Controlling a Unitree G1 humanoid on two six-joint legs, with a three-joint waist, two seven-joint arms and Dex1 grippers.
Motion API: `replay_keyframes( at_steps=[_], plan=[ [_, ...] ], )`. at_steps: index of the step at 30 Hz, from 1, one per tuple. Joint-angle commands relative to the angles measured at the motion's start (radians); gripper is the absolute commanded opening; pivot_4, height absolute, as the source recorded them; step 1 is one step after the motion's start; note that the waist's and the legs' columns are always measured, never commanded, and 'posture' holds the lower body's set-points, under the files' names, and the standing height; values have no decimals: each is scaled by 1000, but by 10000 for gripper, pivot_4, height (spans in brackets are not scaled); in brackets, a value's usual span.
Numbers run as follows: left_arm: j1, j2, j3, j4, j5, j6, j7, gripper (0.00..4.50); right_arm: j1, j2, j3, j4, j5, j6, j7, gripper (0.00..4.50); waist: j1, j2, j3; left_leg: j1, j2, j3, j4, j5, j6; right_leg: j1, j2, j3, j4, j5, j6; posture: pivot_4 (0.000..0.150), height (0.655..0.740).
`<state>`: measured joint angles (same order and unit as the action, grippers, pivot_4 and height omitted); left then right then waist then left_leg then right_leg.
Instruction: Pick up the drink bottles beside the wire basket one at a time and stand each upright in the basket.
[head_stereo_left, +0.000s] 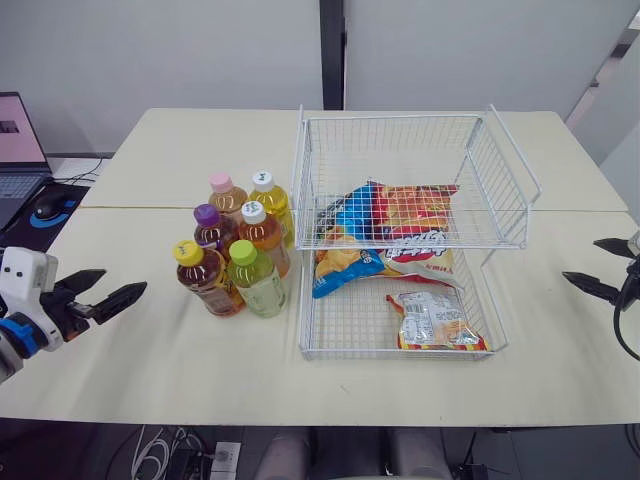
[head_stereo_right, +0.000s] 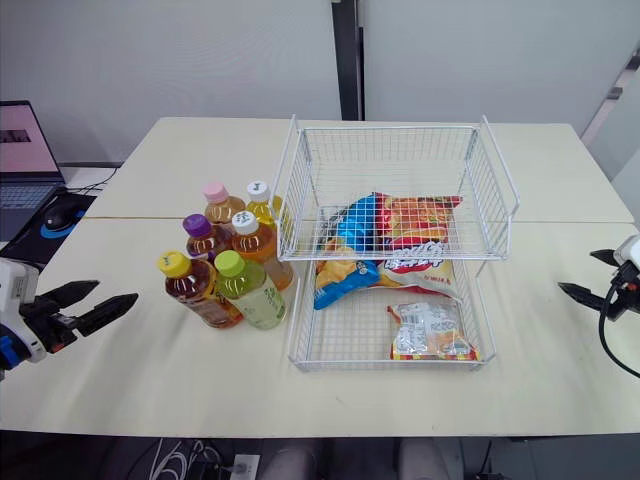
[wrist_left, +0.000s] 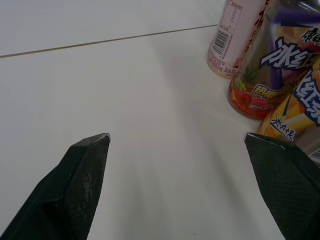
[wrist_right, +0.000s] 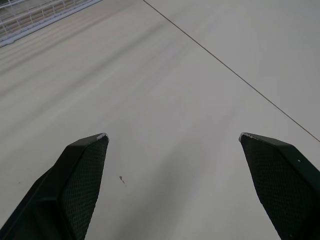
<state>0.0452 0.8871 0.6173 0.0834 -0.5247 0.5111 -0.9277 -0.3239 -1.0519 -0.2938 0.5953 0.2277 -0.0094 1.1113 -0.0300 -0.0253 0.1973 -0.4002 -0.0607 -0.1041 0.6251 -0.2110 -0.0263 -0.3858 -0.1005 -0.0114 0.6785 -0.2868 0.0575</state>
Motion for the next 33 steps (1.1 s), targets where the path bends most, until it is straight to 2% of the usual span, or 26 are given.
replay_keyframes(
  at_steps=[1,16,21,23,26,30,33],
  plan=[
    [9,23,41,-15,-3,-17,-1,44542,-24,-7,-21,-16,18,3,-8,45000,0,0,0,0,0,0,0,0,0,0,0,0,0,0,0,1500,7400],
    [95,-9,115,-111,-43,1,33,44542,-108,0,0,157,-36,-109,-70,45000,0,0,0,0,1,1,0,0,0,-1,-1,1,0,0,-1,1500,7400],
    [142,-11,157,-207,-131,96,14,44542,-97,-14,-18,164,-24,-155,-65,45000,1,0,0,0,1,2,0,0,0,-1,-1,1,0,1,-1,1500,7400],
    [163,8,179,-283,-195,169,1,44542,-69,-22,-52,130,13,-165,-33,45000,1,0,0,0,1,2,0,0,0,-1,-1,1,0,1,-1,1500,7400],
    [126,32,225,-287,-239,218,27,44542,-29,-39,-115,46,86,-132,28,45000,3,0,0,0,1,1,0,0,0,-1,-1,1,0,1,-1,1500,7400],
    [168,45,240,-242,-198,215,15,44542,37,-88,-211,-148,211,66,90,45000,1,4,-1,0,1,1,0,0,0,-1,0,1,0,1,-1,1500,7400],
    [171,29,240,-199,-173,187,31,44542,94,-141,-304,-340,338,289,141,45000,0,5,-1,0,2,3,0,-1,1,-1,0,1,0,0,-2,1500,7400]
  ],
)
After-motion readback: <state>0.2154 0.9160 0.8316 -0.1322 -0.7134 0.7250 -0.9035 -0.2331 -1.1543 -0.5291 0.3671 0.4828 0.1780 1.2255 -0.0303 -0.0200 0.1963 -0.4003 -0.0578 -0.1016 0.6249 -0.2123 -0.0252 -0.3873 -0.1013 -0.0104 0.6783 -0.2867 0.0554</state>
